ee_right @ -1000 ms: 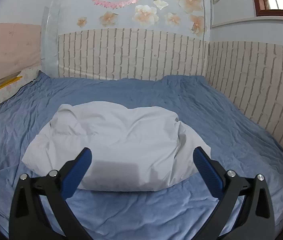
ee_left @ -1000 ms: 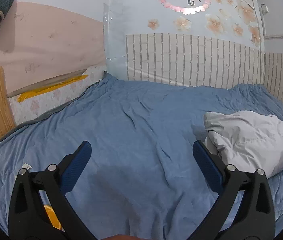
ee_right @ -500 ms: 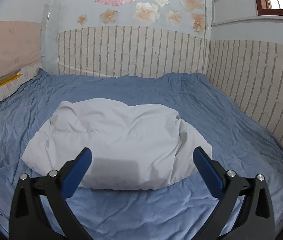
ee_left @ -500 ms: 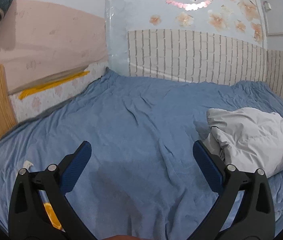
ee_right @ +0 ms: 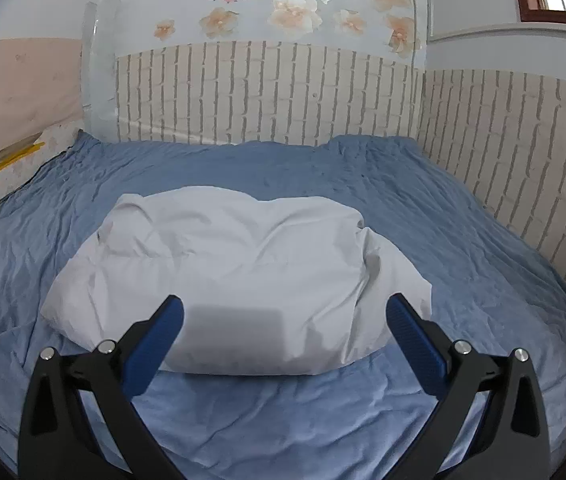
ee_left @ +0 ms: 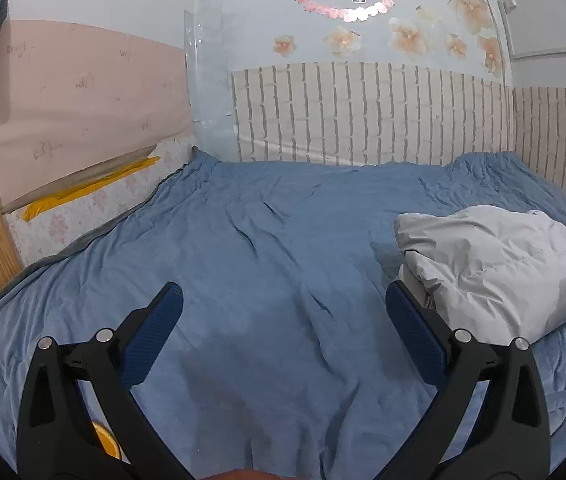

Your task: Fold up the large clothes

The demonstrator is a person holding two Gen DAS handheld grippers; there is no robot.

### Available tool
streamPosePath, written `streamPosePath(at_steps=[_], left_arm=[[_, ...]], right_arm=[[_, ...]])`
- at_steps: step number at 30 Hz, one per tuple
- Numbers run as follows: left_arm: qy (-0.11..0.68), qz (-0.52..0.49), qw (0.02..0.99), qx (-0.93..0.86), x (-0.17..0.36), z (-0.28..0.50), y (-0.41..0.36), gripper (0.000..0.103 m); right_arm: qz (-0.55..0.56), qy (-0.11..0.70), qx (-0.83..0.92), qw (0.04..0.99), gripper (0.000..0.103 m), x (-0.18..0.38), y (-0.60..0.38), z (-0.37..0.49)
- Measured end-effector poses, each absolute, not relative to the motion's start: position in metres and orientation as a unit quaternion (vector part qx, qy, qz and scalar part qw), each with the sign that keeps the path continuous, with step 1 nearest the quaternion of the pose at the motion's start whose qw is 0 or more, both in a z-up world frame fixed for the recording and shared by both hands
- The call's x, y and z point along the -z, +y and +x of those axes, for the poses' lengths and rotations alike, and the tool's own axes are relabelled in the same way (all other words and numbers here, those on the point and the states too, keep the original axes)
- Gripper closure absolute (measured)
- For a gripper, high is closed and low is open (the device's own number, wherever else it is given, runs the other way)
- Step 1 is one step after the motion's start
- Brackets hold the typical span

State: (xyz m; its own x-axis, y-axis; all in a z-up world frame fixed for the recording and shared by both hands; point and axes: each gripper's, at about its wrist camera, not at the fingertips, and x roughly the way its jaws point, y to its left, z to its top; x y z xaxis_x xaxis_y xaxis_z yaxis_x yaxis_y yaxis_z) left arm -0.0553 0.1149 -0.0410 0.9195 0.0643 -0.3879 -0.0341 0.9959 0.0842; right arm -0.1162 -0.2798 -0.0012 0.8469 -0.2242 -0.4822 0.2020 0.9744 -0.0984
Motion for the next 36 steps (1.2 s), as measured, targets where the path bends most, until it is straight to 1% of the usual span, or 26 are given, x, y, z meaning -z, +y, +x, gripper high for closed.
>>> streamPosePath(at_steps=[10, 23, 31, 36], left_arm=[[0.204, 0.031, 0.978, -0.043, 0.042, -0.049, 0.121, 0.003], [0.233, 0.026, 0.968, -0.092, 0.052, -0.044, 0.135, 0.003], [0.251, 0.022, 0.965, -0.072, 0.058, -0.043, 0.133, 0.003], [0.241, 0.032, 0.968, -0.058, 0.057, -0.049, 0.125, 0.003]], right_arm=[[-0.02, 0.263, 0.105, 0.959, 0.002, 0.004, -0.282, -0.114], [-0.015, 0.261, 0.108, 0.959, 0.002, 0.005, -0.287, -0.114], [-0.005, 0.259, 0.109, 0.96, 0.002, 0.005, -0.29, -0.118], [-0.001, 0.253, 0.113, 0.961, 0.002, 0.001, -0.29, -0.125]])
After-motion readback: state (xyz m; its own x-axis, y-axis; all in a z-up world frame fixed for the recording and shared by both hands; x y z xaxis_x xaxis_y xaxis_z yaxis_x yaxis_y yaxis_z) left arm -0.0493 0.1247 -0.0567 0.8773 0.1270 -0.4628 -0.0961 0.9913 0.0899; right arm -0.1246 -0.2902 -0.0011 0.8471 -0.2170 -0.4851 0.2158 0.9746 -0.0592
